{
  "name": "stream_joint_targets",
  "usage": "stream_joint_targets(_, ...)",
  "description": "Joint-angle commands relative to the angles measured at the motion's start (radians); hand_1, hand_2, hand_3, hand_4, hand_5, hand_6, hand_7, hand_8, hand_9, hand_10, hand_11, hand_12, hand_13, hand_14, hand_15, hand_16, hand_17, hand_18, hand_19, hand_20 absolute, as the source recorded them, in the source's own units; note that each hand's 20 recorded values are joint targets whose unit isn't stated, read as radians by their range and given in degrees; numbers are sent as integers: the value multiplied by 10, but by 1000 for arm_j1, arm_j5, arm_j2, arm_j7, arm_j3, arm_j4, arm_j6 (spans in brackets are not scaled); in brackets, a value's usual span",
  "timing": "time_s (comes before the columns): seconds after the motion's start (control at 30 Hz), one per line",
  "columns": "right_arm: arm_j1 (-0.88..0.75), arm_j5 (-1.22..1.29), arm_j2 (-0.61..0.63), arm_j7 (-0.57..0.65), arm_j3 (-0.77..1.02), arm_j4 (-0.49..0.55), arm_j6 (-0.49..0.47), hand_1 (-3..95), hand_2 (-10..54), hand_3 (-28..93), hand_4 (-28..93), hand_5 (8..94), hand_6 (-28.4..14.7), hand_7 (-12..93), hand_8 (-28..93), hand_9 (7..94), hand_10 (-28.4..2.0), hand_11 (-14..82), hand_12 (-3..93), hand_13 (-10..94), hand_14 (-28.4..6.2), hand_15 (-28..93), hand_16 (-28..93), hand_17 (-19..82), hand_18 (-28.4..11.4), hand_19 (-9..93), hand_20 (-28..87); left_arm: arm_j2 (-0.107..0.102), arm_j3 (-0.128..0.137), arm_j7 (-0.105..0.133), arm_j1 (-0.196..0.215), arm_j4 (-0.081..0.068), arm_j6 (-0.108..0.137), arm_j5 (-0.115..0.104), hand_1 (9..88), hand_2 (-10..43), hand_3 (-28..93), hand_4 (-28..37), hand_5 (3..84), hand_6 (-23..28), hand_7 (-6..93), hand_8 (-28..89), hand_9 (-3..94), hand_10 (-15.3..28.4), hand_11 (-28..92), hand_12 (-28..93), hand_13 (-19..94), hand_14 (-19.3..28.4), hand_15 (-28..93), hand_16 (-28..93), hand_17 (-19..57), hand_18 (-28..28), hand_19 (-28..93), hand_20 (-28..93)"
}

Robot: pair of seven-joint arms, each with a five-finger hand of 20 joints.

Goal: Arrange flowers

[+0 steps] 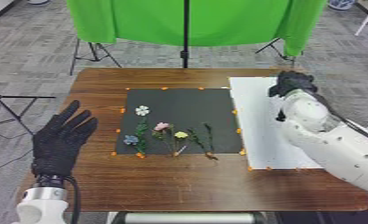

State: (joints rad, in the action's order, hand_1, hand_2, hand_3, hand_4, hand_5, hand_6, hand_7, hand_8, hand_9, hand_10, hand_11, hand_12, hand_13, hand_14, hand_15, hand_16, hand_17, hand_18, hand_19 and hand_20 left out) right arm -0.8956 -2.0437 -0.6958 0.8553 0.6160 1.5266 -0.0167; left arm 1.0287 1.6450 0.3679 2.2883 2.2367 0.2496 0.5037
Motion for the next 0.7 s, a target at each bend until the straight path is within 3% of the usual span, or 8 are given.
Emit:
stream_joint_targets(0.03, -20, 55, -69, 59, 106, -110, -104, 305, -95, 817, -283, 433, 9, 154, -132, 428, -188, 159, 132, 345, -180, 711, 45, 118, -223, 834, 577, 4, -7, -1, 4, 2, 10, -5, 237, 64, 804, -239, 385, 105, 129, -92, 358, 211, 269, 110, 273, 284, 546, -100, -85, 260, 572, 153)
stream_joint_targets(0.2, -50, 47, -121, 70, 144, -154, -179, 304, -95, 818, -283, 433, 14, 161, -136, 426, -186, 151, 134, 343, -177, 694, 37, 102, -226, 819, 573, 8, -13, 0, 0, 0, 9, -6, 238, 64, 803, -240, 384, 104, 131, -93, 358, 212, 269, 109, 273, 284, 546, -101, -85, 260, 572, 153)
stream_joint_targets(0.37, -80, 29, -137, 87, 152, -169, -216, 305, -95, 819, -283, 437, 25, 165, -139, 447, -185, 147, 133, 367, -174, 681, 37, 103, -230, 817, 575, 14, -4, -17, -4, 0, -3, 4, 239, 64, 802, -240, 383, 103, 132, -93, 356, 212, 268, 110, 273, 284, 545, -101, -85, 260, 572, 153)
stream_joint_targets(0.5, -107, 11, -151, 140, 152, -185, -214, 343, -95, 802, -283, 511, 43, 176, -146, 563, -167, 161, 130, 489, -141, 676, 58, 161, -240, 851, 586, 19, -1, -25, -7, -3, -11, 9, 239, 64, 803, -240, 383, 103, 132, -94, 355, 211, 267, 110, 272, 284, 545, -101, -85, 260, 572, 152)
stream_joint_targets(0.6, -123, -41, -144, 135, 120, -185, -148, 438, -95, 764, -283, 645, 48, 171, -117, 724, -119, 184, 151, 648, -73, 630, 153, 245, -241, 905, 551, 22, 2, -28, -4, -2, -13, 12, 239, 63, 803, -240, 383, 103, 132, -94, 355, 210, 269, 110, 271, 284, 544, -100, -85, 260, 572, 152)
stream_joint_targets(0.67, -127, -65, -137, 124, 100, -182, -94, 549, -95, 665, -283, 779, 43, 170, -20, 873, -75, 85, 275, 763, -29, 582, 237, 308, -234, 929, 538, 25, 4, -31, -5, -3, -14, 12, 240, 63, 803, -239, 382, 103, 132, -94, 356, 211, 269, 110, 271, 284, 544, -100, -85, 260, 572, 152)
stream_joint_targets(0.7, -126, -71, -131, 117, 88, -179, -69, 581, -95, 659, -283, 836, 41, 179, 8, 915, -60, 108, 292, 811, -20, 574, 249, 348, -227, 931, 547, 24, 3, -29, -4, -3, -15, 12, 239, 63, 803, -239, 382, 103, 132, -94, 356, 211, 268, 109, 271, 284, 544, -100, -85, 260, 572, 152)
